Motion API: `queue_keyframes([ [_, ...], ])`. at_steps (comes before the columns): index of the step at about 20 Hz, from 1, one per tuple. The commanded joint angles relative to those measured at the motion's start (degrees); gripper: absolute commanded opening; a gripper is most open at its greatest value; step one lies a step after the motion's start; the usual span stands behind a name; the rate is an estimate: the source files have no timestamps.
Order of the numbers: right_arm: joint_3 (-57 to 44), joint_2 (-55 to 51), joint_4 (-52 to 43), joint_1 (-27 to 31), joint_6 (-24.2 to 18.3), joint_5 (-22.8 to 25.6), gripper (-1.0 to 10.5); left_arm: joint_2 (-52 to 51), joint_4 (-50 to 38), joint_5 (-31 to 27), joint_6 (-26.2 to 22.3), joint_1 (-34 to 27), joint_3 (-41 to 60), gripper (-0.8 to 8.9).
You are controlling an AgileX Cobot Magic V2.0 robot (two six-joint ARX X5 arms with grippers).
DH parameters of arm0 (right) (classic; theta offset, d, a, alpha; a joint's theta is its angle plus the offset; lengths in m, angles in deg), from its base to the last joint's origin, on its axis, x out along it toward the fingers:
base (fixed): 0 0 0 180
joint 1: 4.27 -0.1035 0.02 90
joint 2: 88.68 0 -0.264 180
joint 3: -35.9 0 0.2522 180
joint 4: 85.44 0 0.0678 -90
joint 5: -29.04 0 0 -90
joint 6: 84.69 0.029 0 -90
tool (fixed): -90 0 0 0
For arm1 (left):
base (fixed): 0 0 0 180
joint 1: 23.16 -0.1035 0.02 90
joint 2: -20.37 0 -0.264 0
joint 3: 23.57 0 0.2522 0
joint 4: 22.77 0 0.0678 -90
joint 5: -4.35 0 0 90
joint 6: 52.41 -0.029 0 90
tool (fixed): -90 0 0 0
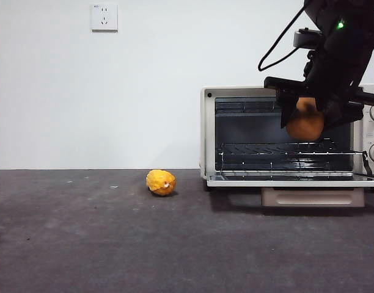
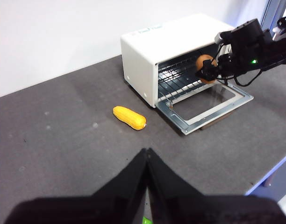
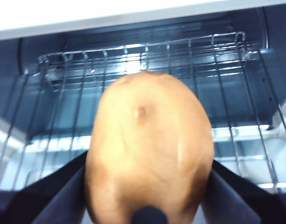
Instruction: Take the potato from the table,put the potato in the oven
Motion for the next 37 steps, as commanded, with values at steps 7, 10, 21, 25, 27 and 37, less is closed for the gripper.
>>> queue_keyframes([
  [7, 5.44, 8.02, -2.91, 0.09, -0.72, -1.73, 1.3, 4.59, -0.33, -0.22, 0.57, 0.04, 0.24, -0.08],
  [10, 9.07, 11.52, -0.79, 0.02, -0.70, -1.73, 1.3, 5.46, -0.33, -0.22, 0.57, 0.04, 0.24, -0.08],
  [21, 11.08, 12.92, 0.76, -0.09, -0.46, 0.07, 5.1, 5.73, -0.33, -2.10, 0.31, 0.04, 0.24, -0.08],
  [25, 13.99, 12.59, 5.77, -0.09, -0.37, 0.04, 5.1, 5.73, -0.33, -2.10, 0.33, 0.04, 0.24, -0.08],
  [27, 16.02, 11.96, 11.72, -0.28, -0.37, -0.02, 5.1, 6.14, -0.33, -2.10, 0.31, 0.04, 0.24, -0.08],
  [37, 16.96, -8.72, 41.11, -1.64, -2.75, -2.75, 5.1, 21.84, -1.36, -0.96, -1.92, 0.02, 0.24, -0.08],
])
